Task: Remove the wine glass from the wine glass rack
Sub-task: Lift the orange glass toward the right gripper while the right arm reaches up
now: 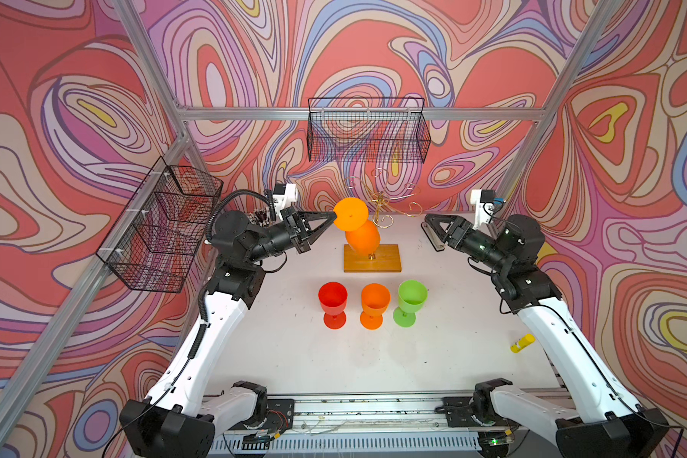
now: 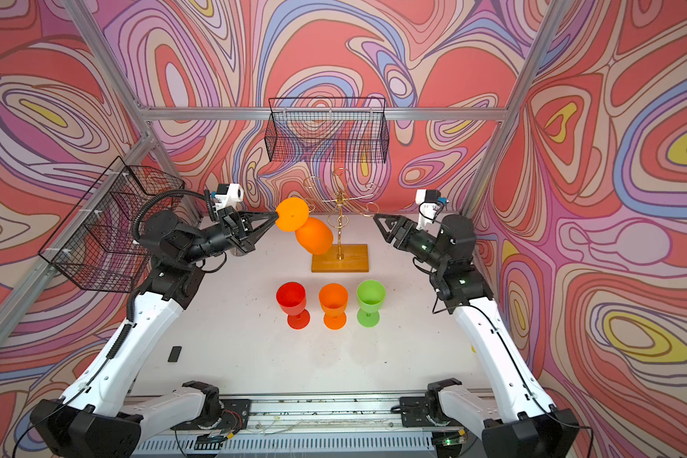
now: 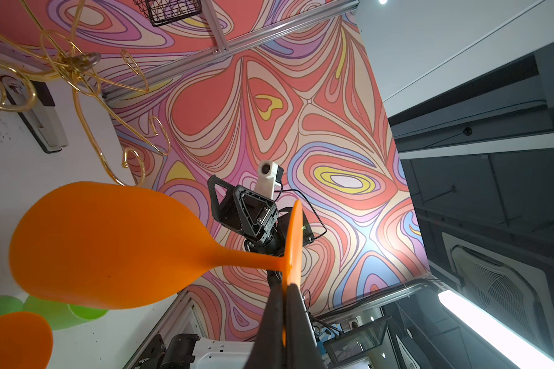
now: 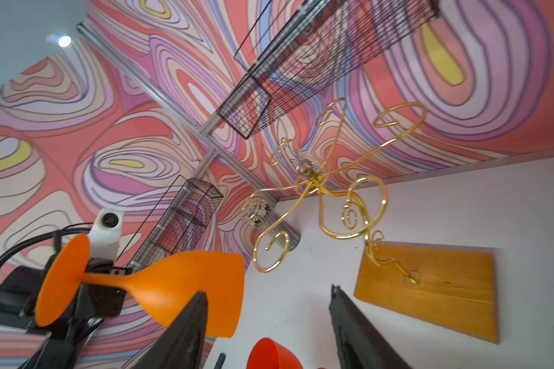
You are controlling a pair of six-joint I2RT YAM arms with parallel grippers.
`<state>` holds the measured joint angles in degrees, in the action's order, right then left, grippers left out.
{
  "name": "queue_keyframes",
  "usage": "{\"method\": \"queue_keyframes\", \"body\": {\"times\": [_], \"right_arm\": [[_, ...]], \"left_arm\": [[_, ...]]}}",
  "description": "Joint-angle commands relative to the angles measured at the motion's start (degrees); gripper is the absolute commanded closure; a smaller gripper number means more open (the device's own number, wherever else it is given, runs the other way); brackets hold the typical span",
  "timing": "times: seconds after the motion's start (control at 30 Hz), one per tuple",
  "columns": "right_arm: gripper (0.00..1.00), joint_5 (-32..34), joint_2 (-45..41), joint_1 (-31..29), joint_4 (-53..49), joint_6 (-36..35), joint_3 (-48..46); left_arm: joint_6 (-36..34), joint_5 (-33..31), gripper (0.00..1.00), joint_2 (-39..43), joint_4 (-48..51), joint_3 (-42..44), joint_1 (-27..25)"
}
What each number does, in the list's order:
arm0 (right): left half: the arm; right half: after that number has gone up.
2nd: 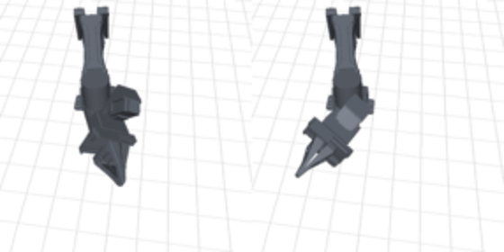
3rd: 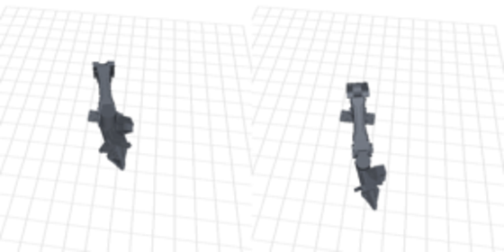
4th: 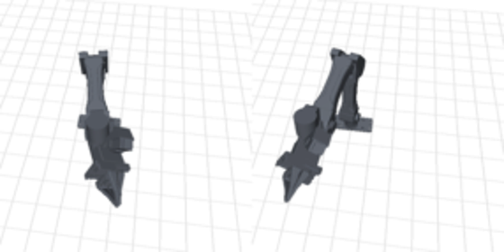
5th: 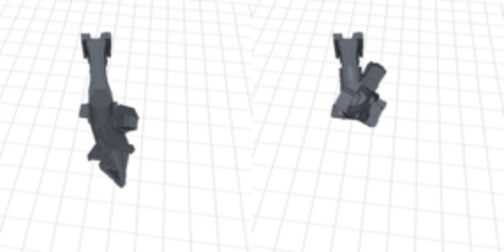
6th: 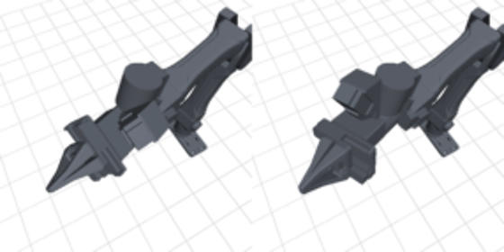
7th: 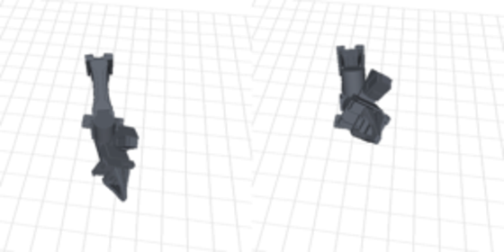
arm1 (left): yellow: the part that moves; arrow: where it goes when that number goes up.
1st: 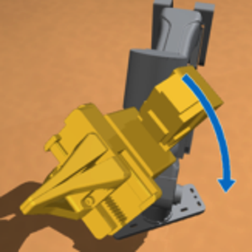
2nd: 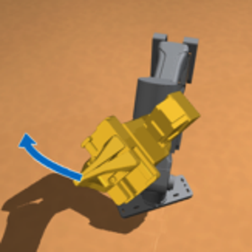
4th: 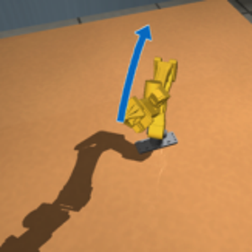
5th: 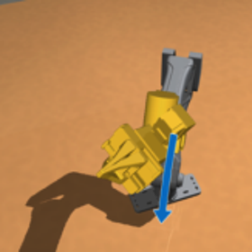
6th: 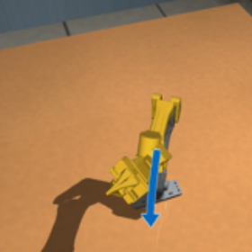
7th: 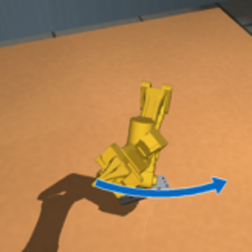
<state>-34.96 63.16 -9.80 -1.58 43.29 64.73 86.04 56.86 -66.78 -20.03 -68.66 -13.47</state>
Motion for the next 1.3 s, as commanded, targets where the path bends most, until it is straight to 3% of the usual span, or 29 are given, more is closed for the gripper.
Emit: {"method": "queue_keyframes", "body": {"times": [0.0, 0.13, 0.27, 0.43, 1.1, 1.27], "right_arm": [[0.34, -10.7, 0.8, 0.0, 14.2, 8.7, -1.8], [0.33, -16.0, 2.4, 0.0, 25.5, 16.3, -3.3], [0.33, -17.0, 3.7, -0.2, 28.1, 18.6, -3.7], [0.33, -18.1, 6.2, -1.7, 36.1, 23.4, -4.6], [0.33, -19.4, 12.2, -4.3, 55.3, 31.0, -4.5], [0.33, -19.8, 14.1, -4.3, 65.3, 35.4, -5.4]], "left_arm": [[5.5, 0.9, 1.0, -0.6, -11.0, -2.7, -0.2], [9.4, 0.6, 1.0, -2.9, -18.7, -5.5, -0.2], [12.0, 0.1, 1.0, -4.8, -24.0, -8.1, -0.6], [12.6, -0.4, 1.0, -6.7, -26.0, -9.9, -1.4], [14.6, -1.8, 1.0, -12.0, -32.0, -11.8, -6.4], [14.9, -2.0, 1.0, -12.0, -32.7, -11.8, -6.4]]}}
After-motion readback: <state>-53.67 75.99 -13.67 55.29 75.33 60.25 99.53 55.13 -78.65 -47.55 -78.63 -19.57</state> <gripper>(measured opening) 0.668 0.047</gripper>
